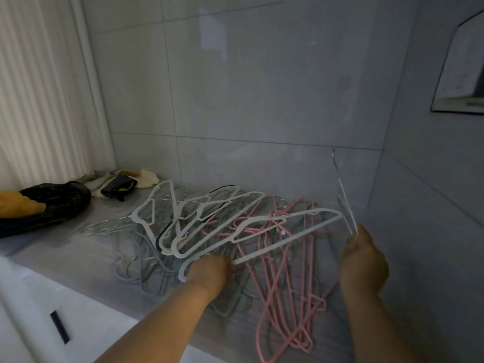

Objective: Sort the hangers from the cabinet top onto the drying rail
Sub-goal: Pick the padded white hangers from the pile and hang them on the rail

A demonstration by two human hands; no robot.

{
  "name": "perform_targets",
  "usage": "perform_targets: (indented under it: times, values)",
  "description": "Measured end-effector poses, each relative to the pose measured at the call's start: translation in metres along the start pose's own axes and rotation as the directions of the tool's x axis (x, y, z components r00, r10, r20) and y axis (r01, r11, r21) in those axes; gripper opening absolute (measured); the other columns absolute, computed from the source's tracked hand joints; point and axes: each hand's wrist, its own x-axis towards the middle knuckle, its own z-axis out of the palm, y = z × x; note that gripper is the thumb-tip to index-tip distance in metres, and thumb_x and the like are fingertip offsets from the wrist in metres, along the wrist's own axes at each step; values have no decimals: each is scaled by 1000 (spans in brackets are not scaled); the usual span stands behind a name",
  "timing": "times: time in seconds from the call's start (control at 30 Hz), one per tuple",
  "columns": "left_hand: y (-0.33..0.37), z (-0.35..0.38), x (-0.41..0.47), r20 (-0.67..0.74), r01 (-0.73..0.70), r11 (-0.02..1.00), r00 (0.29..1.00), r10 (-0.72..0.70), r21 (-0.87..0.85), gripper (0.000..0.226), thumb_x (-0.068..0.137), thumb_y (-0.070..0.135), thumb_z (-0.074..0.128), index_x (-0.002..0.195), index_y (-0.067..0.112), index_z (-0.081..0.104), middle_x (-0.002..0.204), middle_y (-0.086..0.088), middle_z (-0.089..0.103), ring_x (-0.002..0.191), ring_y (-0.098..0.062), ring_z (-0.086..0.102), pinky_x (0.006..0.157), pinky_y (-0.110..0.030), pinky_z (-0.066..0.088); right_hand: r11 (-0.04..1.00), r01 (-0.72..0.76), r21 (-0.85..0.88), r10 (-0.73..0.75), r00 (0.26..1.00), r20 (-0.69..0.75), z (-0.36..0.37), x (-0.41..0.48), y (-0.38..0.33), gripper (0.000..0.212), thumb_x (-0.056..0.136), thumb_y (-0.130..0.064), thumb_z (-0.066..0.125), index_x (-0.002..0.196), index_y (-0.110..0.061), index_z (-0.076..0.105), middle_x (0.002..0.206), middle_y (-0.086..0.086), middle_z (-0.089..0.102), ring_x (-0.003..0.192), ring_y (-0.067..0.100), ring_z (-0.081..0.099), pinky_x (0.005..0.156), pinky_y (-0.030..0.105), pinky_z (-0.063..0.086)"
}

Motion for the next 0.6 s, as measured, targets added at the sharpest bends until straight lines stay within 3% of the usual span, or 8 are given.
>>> perform_targets:
  times: [0.13,0.27,0.37,0.43,0.53,0.6]
  values:
    - [-1,3,2,-11,5,1000,1000,-5,-24,36,97,33,29,121,19,52,126,-12,57,116,-29,53,95,-37,43,999,17,42,-14,997,-75,0,-1,2,32,92,-1,45,123,-1,56,83,40,63,79,51,61,70,44,46]
    - [-2,2,0,-16,10,999,1000,-10,-43,36,97,35,28,121,22,52,127,-10,57,117,-28,53,95,-35,42,986,137,98,-115,973,-202,-5,-9,-9,29,87,3,54,115,3,61,64,40,60,59,52,60,57,42,44]
    - [-3,-3,-5,-66,-8,995,998,2,-95,34,96,34,30,116,23,55,122,-9,60,113,-28,55,90,-33,43,954,282,102,-249,934,-255,-14,-17,-23,30,76,12,64,105,7,66,48,34,56,39,46,55,43,45,47]
    - [-3,-12,-10,-185,-56,975,983,15,-217,32,96,31,34,116,19,57,122,-10,61,112,-28,56,90,-32,45,908,412,72,-381,887,-262,-16,-24,-31,35,66,16,69,100,7,68,38,25,52,28,37,49,31,36,42]
    - [4,-44,-15,-271,-149,764,962,-35,-628,36,96,27,39,127,14,51,132,-10,54,121,-25,50,99,-30,39,833,549,67,-512,812,-279,-13,-36,-43,35,65,7,63,99,4,69,36,18,52,24,28,46,26,22,29]
    - [12,-69,-18,-275,-196,602,960,-41,-774,41,95,28,41,132,11,45,136,-8,50,125,-23,46,103,-27,33,774,631,53,-590,749,-303,-8,-47,-54,28,72,-3,57,96,3,71,42,15,58,28,24,51,26,21,28]
